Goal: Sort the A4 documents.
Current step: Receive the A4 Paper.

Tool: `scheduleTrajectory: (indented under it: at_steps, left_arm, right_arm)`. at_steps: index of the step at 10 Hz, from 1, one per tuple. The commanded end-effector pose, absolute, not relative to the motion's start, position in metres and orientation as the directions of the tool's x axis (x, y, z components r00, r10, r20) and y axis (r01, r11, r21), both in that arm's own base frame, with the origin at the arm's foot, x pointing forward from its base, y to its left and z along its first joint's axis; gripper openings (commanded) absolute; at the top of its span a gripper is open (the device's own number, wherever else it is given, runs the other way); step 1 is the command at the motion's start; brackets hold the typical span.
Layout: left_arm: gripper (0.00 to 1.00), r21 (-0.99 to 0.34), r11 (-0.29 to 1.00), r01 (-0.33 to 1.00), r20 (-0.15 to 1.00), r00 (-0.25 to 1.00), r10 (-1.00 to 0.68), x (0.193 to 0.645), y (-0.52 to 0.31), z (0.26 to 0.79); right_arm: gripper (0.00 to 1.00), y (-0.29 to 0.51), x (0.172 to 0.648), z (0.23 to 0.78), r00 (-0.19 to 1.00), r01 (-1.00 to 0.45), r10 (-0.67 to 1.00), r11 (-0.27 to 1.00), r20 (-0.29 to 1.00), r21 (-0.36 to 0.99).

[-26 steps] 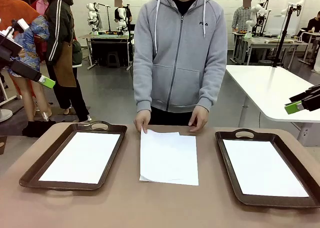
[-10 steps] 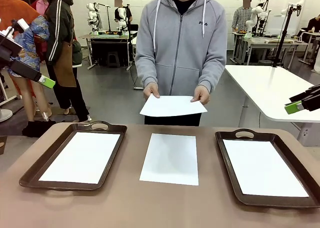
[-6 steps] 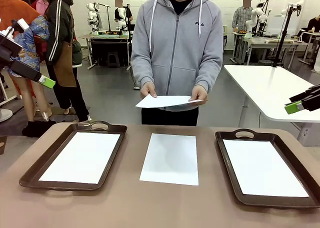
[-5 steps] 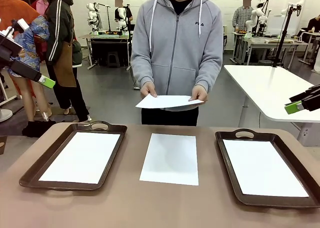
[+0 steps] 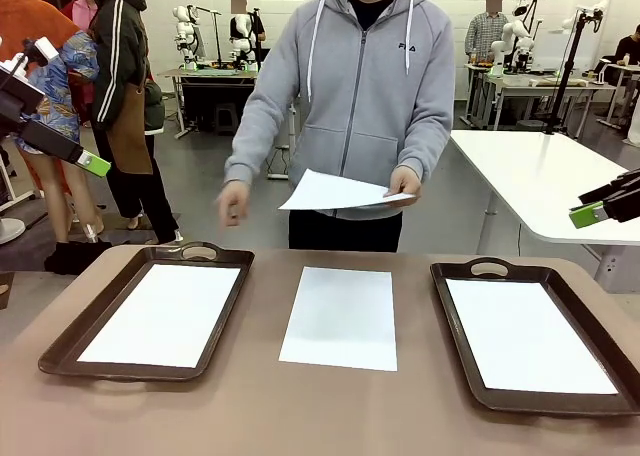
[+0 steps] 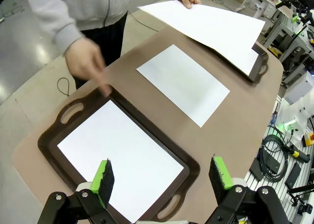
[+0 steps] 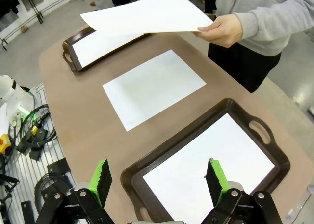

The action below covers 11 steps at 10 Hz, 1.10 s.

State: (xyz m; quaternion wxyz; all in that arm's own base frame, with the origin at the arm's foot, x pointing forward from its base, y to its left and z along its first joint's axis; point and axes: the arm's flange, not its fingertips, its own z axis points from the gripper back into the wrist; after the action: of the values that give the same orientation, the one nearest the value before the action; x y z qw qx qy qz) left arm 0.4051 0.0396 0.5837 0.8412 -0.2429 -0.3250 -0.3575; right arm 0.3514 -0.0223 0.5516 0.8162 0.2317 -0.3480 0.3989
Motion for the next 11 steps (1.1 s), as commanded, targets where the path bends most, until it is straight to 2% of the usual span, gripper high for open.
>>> scheduleTrajectory:
  at_steps: [1, 11]
  left_arm:
    - [1.00, -0.163, 0.629, 0.760, 0.720, 0.527, -0.451, 0.4048, 0.0403, 0.5848]
    - [1.00, -0.163, 0.629, 0.760, 0.720, 0.527, -0.451, 0.4048, 0.0403, 0.5848]
  right_arm:
    - [1.00, -0.0217, 0.3516, 0.5508, 0.436, -0.815, 0.489, 0.571, 0.756, 0.101]
    - [1.00, -0.0217, 0.3516, 0.5508, 0.436, -0.815, 0.489, 0.571, 0.756, 0.101]
